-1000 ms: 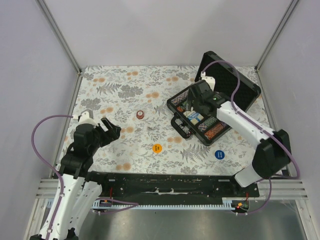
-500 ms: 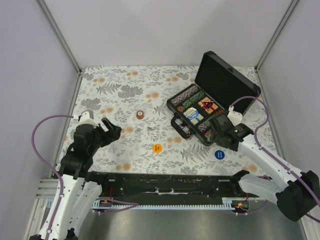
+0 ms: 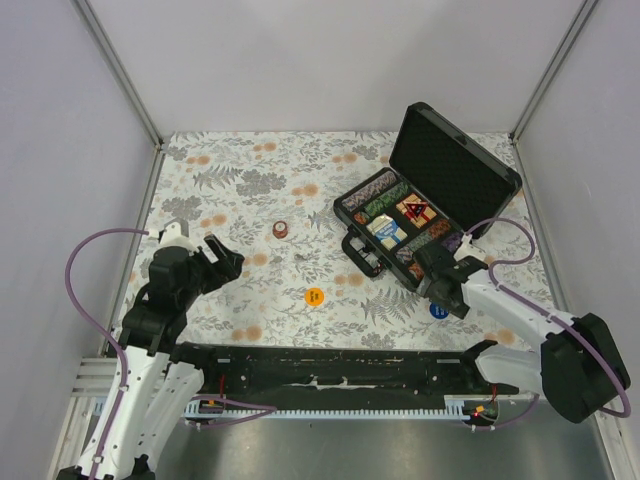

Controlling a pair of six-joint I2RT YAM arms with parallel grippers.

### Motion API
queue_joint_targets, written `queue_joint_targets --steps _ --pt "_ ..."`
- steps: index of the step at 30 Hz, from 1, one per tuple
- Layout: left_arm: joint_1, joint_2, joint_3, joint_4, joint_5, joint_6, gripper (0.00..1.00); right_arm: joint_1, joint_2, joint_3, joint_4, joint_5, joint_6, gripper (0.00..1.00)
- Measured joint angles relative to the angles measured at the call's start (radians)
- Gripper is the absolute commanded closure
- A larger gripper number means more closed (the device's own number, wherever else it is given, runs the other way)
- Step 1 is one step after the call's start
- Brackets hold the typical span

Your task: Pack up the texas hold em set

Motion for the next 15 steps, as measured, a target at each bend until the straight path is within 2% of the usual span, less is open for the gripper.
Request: queue_joint_targets --steps 6,15 --pt "-0.001 0.000 0.000 0.000 0.000 0.000 0.12 -0.026 0.021 -0.051 0.077 -0.011 0.043 0.23" --pt "-0.001 0.000 0.000 0.000 -0.001 0.000 0.12 -0.047 0.045 -0.063 0.124 -0.037 0.069 0.32"
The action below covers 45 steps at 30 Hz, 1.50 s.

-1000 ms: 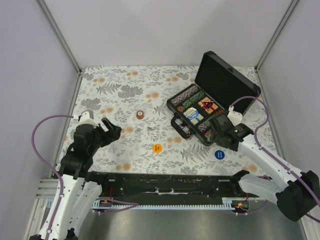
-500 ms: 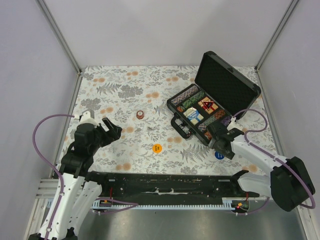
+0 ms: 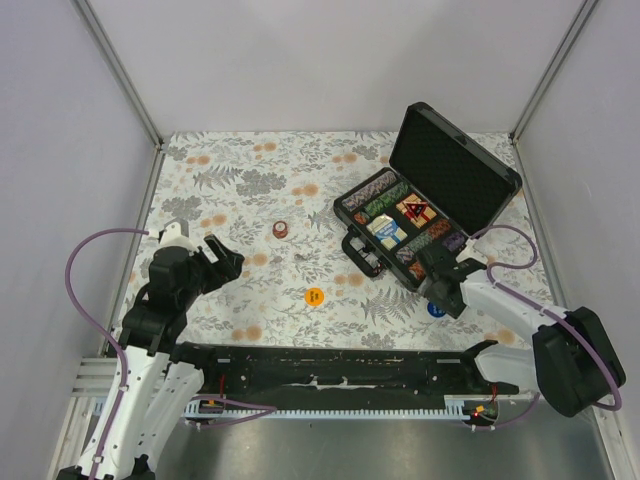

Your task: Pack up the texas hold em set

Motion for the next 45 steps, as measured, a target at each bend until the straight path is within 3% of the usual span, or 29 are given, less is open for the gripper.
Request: queue_joint_targets --steps 7,11,15,21,26,34,37,41,45 --pt "0.000 -0.009 0.000 0.000 -0.002 0.000 0.12 -0.002 0.026 0.017 0.011 -0.018 -0.008 0.41" --pt "0.000 -0.010 0.000 0.000 -0.005 0.000 0.12 -0.007 0.042 0.029 0.013 -0.036 -0.016 0.31" --pt "0.000 -0.010 0.000 0.000 -0.005 0.000 0.12 -0.016 0.050 0.041 -0.012 -0.052 -0.028 0.29" --pt "0.000 -0.010 0.000 0.000 -0.008 0.000 0.12 -0.018 0.068 0.061 -0.037 -0.093 -0.057 0.36" --pt "0.000 -0.010 0.000 0.000 -0.008 0.000 0.12 -0.019 0.096 0.084 -0.056 -0.118 -0.073 0.36" --pt "0.000 -0.010 0.000 0.000 -0.009 0.000 0.12 -0.019 0.117 0.099 -0.056 -0.134 -0.103 0.48" --pt "0.000 -0.010 0.000 -0.001 -0.009 0.000 0.12 -0.019 0.115 0.099 -0.056 -0.136 -0.105 0.45" --pt "0.000 -0.010 0.000 -0.001 -0.010 0.000 0.12 -0.019 0.109 0.095 -0.058 -0.138 -0.105 0.33" --pt "0.000 -0.010 0.000 -0.001 -0.009 0.000 0.12 -0.021 0.102 0.090 -0.069 -0.135 -0.100 0.31"
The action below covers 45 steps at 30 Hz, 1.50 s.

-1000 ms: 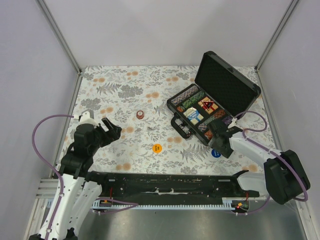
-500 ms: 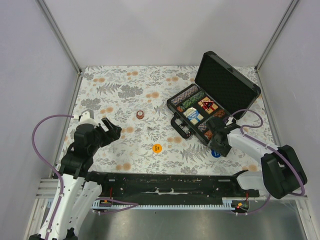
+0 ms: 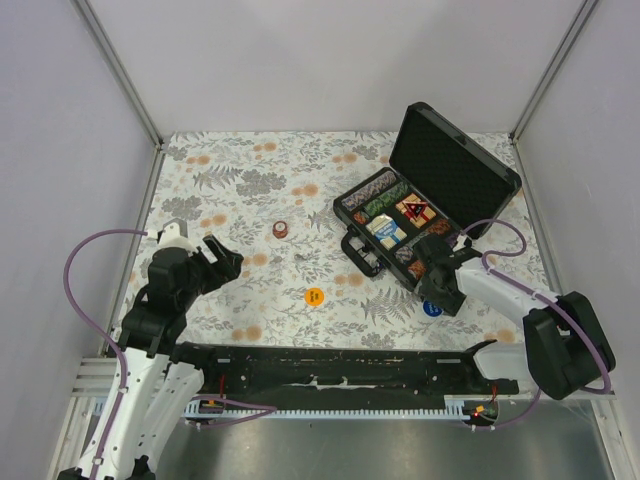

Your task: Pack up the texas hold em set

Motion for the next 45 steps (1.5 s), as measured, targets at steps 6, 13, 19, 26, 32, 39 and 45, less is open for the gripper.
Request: queue_joint_targets --steps 6,13,19,26,32,39,45 --pt "0.000 0.000 0.000 0.000 -0.001 0.000 0.12 0.000 -0.004 -0.003 0.000 -0.003 0.011 0.31" --pt "0.000 0.000 0.000 -0.002 -0.006 0.000 0.12 0.000 -0.010 -0.009 0.002 -0.011 0.037 0.32" --pt "0.000 -0.001 0.000 -0.004 -0.018 0.000 0.12 0.000 -0.002 -0.014 0.016 -0.034 0.074 0.36" --pt "0.000 -0.006 0.000 -0.006 -0.024 0.000 0.12 0.000 0.000 -0.015 0.016 -0.038 0.095 0.42" --pt "0.000 -0.006 0.000 -0.007 -0.024 0.000 0.12 0.002 0.004 -0.012 0.022 -0.044 0.094 0.49" --pt "0.000 -0.006 0.000 -0.007 -0.024 0.000 0.12 0.004 -0.027 -0.011 0.016 -0.037 0.095 0.48" --pt "0.000 -0.006 0.000 -0.007 -0.024 0.000 0.12 0.008 -0.104 0.013 -0.050 -0.006 0.090 0.47"
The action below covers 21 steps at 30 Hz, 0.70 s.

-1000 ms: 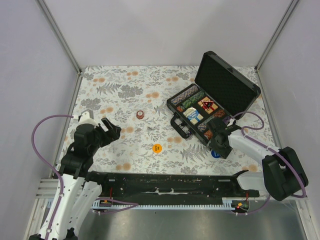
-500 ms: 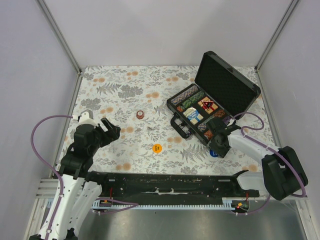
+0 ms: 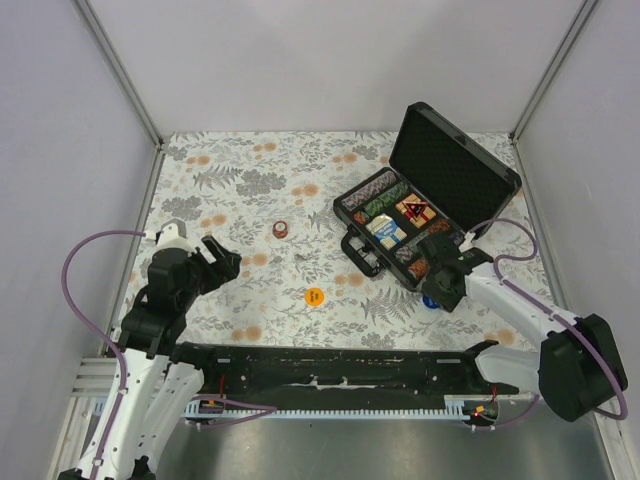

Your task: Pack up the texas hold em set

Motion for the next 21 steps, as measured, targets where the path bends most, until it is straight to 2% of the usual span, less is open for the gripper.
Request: queue_joint_targets --steps 12,21 --pt "0.000 0.000 0.000 0.000 0.000 0.000 0.12 0.000 -0.082 0.180 -0.125 0.080 -0.078 0.46" --pt "0.000 0.000 0.000 0.000 0.000 0.000 0.12 0.000 0.114 0.397 -0.025 0.173 -0.224 0.44"
